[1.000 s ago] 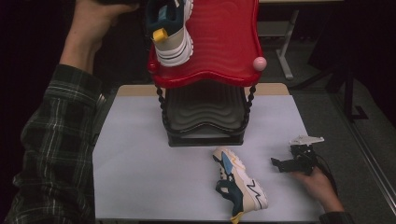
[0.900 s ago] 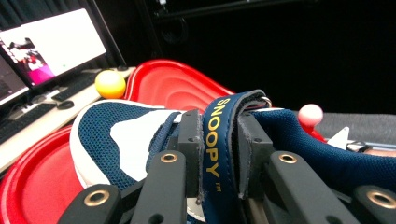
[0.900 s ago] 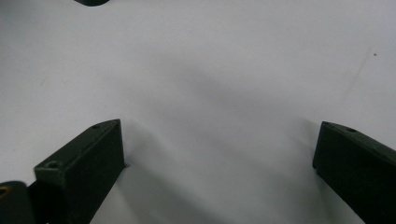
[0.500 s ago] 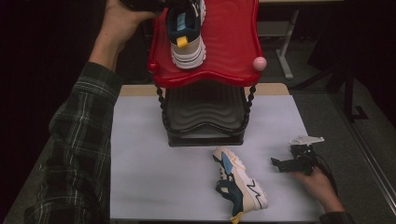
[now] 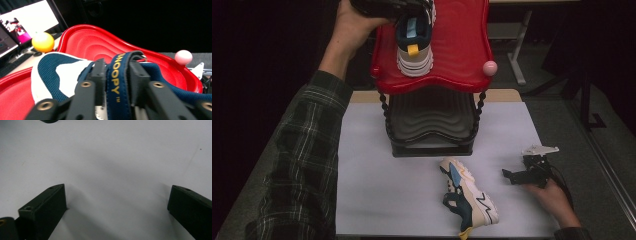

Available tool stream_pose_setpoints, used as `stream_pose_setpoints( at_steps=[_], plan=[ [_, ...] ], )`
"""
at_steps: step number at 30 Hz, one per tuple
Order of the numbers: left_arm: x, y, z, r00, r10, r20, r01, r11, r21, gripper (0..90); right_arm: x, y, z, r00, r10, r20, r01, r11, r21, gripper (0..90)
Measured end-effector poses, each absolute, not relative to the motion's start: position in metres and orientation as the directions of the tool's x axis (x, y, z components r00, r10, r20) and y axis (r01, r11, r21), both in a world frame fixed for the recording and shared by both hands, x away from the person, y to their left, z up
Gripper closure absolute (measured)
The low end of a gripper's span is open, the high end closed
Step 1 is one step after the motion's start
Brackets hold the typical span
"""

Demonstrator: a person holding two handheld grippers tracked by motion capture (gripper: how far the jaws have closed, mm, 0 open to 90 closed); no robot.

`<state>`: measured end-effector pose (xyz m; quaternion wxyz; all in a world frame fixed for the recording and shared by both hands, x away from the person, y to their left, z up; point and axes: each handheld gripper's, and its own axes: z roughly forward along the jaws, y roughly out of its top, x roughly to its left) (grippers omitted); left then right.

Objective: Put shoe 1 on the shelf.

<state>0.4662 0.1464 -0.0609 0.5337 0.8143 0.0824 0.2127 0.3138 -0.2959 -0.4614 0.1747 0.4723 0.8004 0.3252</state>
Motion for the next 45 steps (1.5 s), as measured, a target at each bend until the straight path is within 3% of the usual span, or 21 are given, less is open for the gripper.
stream_pose_setpoints(
  at_steps=[3,8,17,31,45],
  plan=[
    [0.468,0.15,-0.06,0.897,0.371,0.24,-0.07,-0.418,0.906,47.5,0.314,-0.296,-0.461,-0.493,0.87,0.028,0.643,0.342,0.686,1.3],
    [0.467,0.151,-0.061,0.913,0.352,0.208,-0.051,-0.407,0.912,35.8,0.314,-0.296,-0.461,-0.493,0.87,0.028,0.643,0.342,0.686,1.3],
    [0.458,0.157,-0.063,0.921,0.338,0.192,-0.035,-0.418,0.908,28.1,0.314,-0.296,-0.461,-0.493,0.87,0.027,0.642,0.342,0.686,1.3],
    [0.425,0.208,-0.077,0.927,0.358,0.116,0.042,-0.404,0.914,13.6,0.314,-0.296,-0.461,-0.492,0.87,0.028,0.643,0.342,0.685,1.3],
    [0.388,0.24,-0.109,0.916,0.384,0.115,0.069,-0.434,0.898,13.3,0.314,-0.296,-0.461,-0.492,0.87,0.03,0.644,0.34,0.685,1.3]
  ],
)
